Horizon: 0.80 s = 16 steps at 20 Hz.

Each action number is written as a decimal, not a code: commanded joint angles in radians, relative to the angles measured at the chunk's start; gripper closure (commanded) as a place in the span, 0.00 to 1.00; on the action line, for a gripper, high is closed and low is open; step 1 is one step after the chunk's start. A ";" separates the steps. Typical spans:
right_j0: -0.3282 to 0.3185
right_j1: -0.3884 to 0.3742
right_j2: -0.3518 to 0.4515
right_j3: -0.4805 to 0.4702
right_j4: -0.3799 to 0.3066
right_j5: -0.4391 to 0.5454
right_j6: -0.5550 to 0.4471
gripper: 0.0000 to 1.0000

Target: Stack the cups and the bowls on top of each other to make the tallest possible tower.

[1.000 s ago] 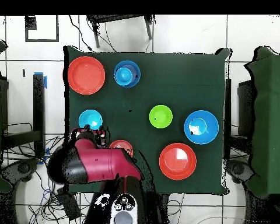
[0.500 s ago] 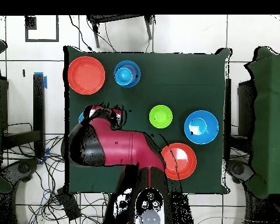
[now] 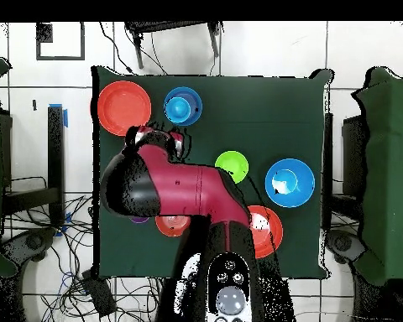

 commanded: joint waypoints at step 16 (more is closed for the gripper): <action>-0.320 0.137 0.293 0.026 -0.213 0.072 -0.168 0.00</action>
